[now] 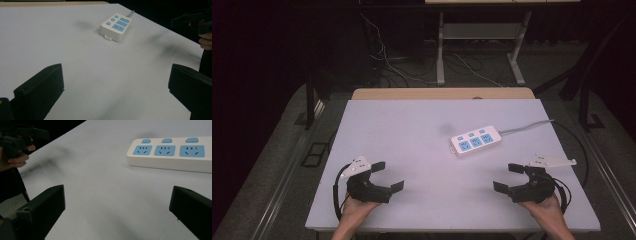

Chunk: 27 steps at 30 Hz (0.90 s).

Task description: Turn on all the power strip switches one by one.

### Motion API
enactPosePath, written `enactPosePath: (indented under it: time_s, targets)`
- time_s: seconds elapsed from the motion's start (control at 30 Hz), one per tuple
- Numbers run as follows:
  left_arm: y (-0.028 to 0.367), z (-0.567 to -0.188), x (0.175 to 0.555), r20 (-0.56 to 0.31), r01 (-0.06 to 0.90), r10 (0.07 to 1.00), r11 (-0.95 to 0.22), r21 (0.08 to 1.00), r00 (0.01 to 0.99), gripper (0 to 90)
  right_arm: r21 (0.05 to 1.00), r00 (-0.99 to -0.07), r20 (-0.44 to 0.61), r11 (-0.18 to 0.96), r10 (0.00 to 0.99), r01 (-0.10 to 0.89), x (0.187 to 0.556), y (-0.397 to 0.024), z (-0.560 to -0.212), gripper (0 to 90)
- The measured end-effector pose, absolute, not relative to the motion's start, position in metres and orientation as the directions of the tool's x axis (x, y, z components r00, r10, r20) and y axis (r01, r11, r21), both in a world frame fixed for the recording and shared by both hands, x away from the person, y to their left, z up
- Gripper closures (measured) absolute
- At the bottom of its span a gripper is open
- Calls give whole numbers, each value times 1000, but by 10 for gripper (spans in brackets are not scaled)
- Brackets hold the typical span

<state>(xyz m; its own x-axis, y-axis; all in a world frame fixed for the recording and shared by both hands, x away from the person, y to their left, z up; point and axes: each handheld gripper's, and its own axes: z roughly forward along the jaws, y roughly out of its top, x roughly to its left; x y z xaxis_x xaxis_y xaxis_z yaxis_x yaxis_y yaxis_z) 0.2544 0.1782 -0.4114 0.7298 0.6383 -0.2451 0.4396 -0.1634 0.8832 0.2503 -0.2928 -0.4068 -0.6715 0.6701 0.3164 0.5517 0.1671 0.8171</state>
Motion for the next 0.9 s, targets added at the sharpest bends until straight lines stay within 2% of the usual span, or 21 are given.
enactPosePath:
  time_s: [0.9]
  targets:
    - [178, -414, 253, -256, 453, 629, -172, 875, 734, 0, 776, -661, 336, 200, 671, 598, 254, -293, -410, 4]
